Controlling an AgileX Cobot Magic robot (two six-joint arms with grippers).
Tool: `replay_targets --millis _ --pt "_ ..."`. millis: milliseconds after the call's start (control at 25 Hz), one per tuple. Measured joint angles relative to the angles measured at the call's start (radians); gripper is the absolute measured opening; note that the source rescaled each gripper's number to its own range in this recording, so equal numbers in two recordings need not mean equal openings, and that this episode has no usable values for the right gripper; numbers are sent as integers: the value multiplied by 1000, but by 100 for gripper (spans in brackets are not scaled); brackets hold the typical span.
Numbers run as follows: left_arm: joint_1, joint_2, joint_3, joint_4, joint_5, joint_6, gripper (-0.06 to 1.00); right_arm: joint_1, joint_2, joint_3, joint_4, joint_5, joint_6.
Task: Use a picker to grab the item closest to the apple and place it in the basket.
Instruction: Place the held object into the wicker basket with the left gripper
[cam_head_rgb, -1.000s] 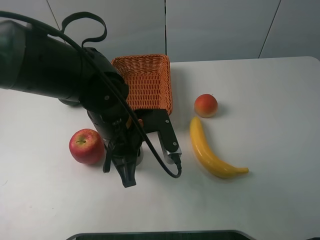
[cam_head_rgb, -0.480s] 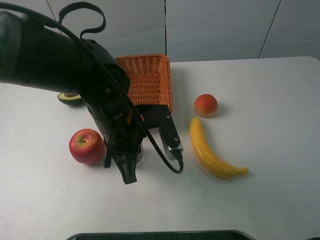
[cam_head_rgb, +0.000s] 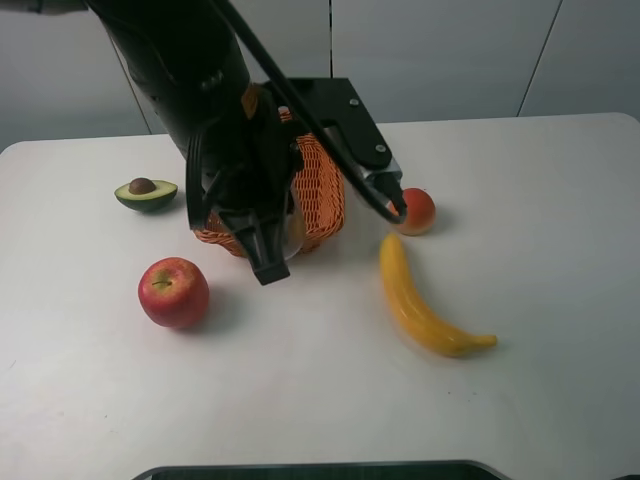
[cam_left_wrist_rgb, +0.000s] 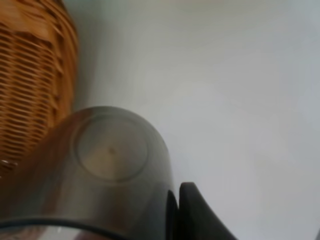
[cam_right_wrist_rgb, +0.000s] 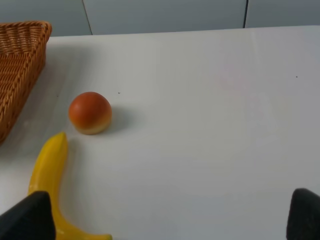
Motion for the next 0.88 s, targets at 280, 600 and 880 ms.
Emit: replay_targets --millis 280,600,880 --pt "23 0 -60 162 -39 -162 0 0 0 0 0 0 0" --pt "226 0 -68 115 -147 -256 0 0 0 0 0 0 0" --pt "380 0 -68 -11 -311 -308 0 0 0 0 0 0 0"
